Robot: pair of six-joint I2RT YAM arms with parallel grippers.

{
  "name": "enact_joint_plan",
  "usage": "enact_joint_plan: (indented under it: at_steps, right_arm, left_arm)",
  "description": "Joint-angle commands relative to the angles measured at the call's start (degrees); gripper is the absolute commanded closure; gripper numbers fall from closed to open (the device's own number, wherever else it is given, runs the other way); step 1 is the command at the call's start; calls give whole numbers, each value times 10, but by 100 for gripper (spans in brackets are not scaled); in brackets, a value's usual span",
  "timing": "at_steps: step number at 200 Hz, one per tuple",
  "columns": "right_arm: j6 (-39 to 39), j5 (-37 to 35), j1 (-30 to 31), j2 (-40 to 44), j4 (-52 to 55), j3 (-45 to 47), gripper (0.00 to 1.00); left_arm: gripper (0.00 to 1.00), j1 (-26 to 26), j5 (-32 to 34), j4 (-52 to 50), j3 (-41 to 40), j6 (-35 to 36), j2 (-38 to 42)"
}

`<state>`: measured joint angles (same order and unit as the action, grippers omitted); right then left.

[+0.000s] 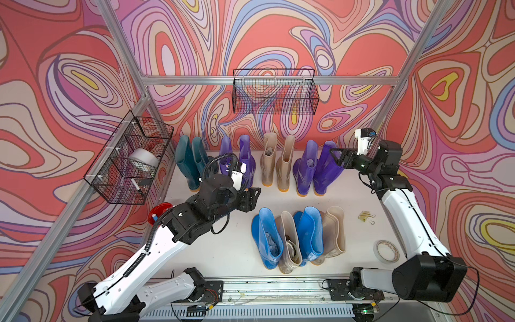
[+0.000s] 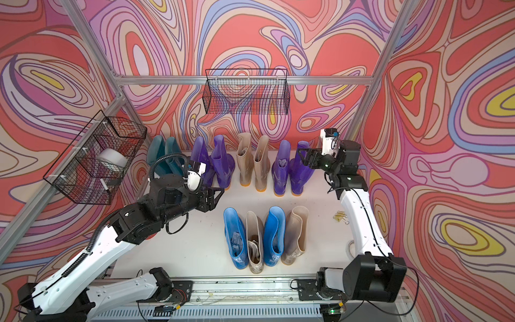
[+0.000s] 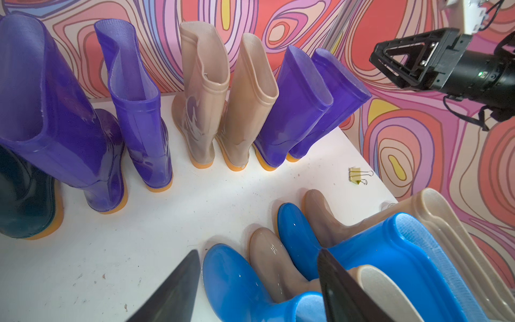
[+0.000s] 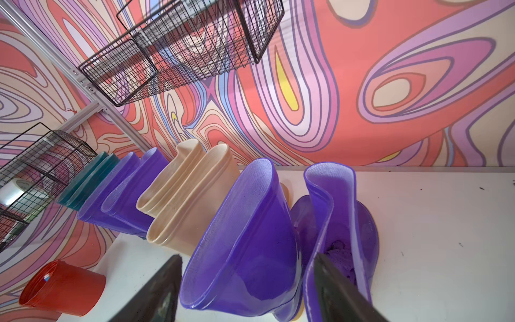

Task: Match and arrange rain boots in pairs
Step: Pair a pair of rain boots at the center of the board.

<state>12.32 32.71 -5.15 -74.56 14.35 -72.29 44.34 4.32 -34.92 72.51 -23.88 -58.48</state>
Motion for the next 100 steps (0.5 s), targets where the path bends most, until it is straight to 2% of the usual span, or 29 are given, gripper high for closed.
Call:
enact_joint_plan:
  at_steps: [1, 65, 100]
  right_arm:
    - [-6, -35, 3, 43, 28, 17, 24]
    - [22, -61, 3, 163, 66, 116, 23]
    - [35, -64, 4, 228, 81, 171, 22]
  left_arm:
    - [31, 7, 8, -77, 36, -19, 3]
    - [31, 40, 57, -250, 104, -104, -23]
    - [30, 68, 51, -254, 83, -150, -16]
